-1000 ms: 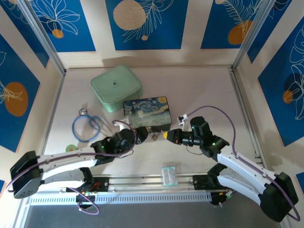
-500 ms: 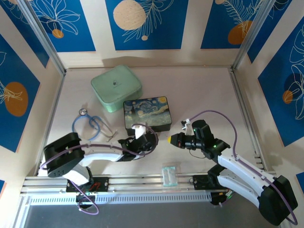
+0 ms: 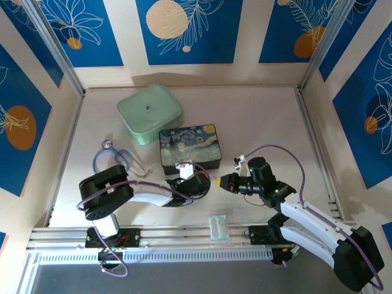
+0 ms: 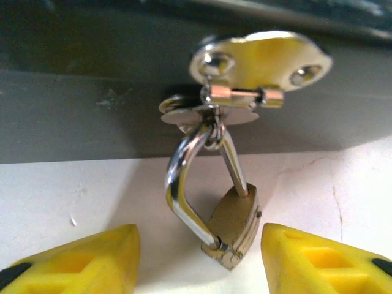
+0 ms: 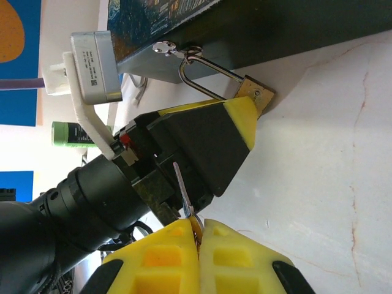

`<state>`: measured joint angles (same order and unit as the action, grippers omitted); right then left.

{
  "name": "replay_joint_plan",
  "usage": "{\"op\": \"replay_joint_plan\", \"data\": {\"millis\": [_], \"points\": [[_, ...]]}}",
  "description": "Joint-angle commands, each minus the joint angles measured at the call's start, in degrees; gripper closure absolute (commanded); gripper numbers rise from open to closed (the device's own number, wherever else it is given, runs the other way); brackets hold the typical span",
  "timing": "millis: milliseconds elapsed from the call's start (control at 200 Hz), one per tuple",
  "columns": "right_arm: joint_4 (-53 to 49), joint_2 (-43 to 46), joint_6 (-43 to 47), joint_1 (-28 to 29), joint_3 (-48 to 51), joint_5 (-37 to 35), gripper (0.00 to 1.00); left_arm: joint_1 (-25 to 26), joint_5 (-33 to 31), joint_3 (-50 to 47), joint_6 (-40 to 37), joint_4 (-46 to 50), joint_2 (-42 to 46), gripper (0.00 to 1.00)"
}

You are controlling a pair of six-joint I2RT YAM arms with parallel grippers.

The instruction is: Unlock a padlock with a key

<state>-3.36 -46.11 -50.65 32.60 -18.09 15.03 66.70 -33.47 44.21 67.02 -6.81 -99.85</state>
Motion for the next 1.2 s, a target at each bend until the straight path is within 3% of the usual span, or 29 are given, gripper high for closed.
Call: {"op": "replay_joint_plan", "data": {"millis": [0, 205, 660, 910, 1196], "points": [[1.5, 1.0, -1.2, -0.2, 1.5, 0.6, 1.0, 0.7, -1.3, 1.8, 3.1, 1.8, -2.8, 0.55], [5.7, -0.4, -3.2, 0.2, 3.7, 0.5, 1.0, 0.7, -1.4, 0.5, 2.9, -0.1, -2.2, 0.78], [11.0, -7.0, -2.9, -0.3, 4.1, 2.7, 1.0, 0.3, 4.5, -1.5, 1.2, -1.5, 2.6, 1.0], [14.5, -15.8, 0.7, -9.4, 3.7, 22.1, 1.0, -3.6, 16.6, -6.6, 8.2, -9.2, 8.3, 1.0], [17.7, -21.0, -4.6, -8.9, 3.7, 22.5, 1.0, -4.4, 20.3, -8.8, 13.1, -14.0, 11.2, 1.0]]}}
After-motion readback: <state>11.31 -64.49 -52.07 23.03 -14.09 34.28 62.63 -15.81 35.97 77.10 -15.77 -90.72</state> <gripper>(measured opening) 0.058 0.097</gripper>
